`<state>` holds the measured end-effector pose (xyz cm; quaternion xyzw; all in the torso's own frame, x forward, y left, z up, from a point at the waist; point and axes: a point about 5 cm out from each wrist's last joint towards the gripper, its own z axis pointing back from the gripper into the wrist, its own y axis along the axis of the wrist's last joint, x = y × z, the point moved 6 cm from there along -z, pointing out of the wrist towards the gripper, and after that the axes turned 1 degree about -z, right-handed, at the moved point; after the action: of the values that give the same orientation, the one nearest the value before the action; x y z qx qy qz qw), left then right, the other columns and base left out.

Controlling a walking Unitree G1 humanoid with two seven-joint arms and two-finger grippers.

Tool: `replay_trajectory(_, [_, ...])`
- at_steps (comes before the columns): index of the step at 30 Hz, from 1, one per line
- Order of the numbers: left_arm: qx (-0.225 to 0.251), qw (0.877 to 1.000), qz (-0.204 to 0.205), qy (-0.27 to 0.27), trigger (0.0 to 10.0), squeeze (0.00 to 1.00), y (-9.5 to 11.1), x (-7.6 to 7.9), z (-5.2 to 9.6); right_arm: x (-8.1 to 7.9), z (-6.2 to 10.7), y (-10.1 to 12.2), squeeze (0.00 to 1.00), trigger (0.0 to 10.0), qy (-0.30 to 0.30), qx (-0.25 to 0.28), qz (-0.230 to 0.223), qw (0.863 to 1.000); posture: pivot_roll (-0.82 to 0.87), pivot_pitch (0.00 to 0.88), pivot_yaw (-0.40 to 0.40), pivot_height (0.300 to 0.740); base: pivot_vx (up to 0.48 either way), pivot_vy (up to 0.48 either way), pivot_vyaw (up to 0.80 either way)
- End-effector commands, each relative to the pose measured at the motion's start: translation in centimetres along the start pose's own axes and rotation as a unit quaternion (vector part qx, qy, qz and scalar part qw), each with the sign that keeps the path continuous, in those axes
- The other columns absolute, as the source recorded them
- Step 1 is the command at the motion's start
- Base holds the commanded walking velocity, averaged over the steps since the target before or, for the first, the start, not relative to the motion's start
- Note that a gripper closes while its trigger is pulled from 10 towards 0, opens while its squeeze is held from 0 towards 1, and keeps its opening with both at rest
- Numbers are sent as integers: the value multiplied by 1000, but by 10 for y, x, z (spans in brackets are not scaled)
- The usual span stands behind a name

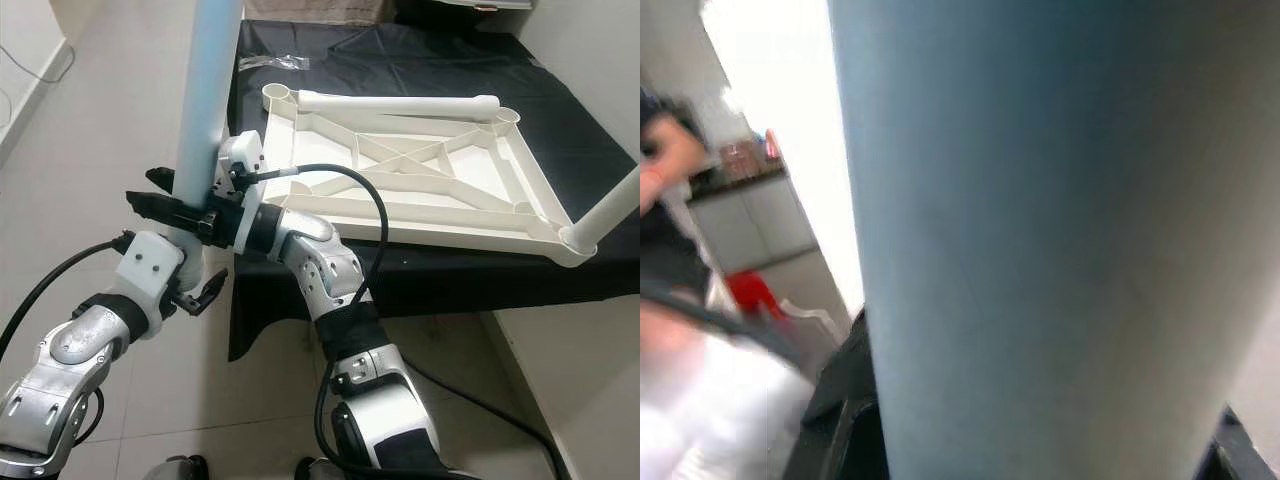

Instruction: Building children table

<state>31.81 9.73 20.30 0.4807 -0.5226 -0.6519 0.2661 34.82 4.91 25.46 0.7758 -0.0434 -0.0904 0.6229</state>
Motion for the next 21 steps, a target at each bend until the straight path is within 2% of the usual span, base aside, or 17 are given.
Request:
replay_trajectory(1, [44,999,-6,-17,10000,0,22,10,2,4,-1,-21,0,10000,-10,-32,-17,999,123,165,-74,740,0,0,0])
replay_trajectory(3, [42,999,-6,-19,10000,0,21,12,3,24,0,-9,0,10000,-61,-12,-10,998,123,165,-74,740,0,0,0])
replay_trajectory(4, [42,999,-6,-19,10000,0,21,12,3,24,0,-9,0,10000,-61,-12,-10,998,123,165,-74,740,0,0,0])
replay_trajectory(7, [42,999,-4,-21,10000,0,21,16,5,38,1,0,0,10000,-97,3,-14,995,124,165,-74,740,0,0,0])
replay_trajectory(12, [36,999,-4,-22,10000,0,18,19,6,33,0,4,0,10000,-80,10,-13,997,126,164,-76,740,0,0,0])
replay_trajectory(15, [32,999,-6,-14,10000,0,16,16,6,30,-1,5,0,10000,-67,15,-12,998,125,163,-74,740,0,0,0])
replay_trajectory(16, [25,1000,-13,-5,10000,0,13,11,6,25,-2,8,0,10000,-49,23,-19,998,125,163,-74,740,0,0,0])
replay_trajectory(18, [25,1000,-13,-5,10000,0,13,11,6,25,-2,8,0,10000,-49,23,-19,998,125,163,-74,740,0,0,0])
replay_trajectory(21, [13,999,-25,17,10000,0,8,-3,5,15,-3,13,0,10000,-14,38,-31,999,125,164,-74,740,0,0,0])
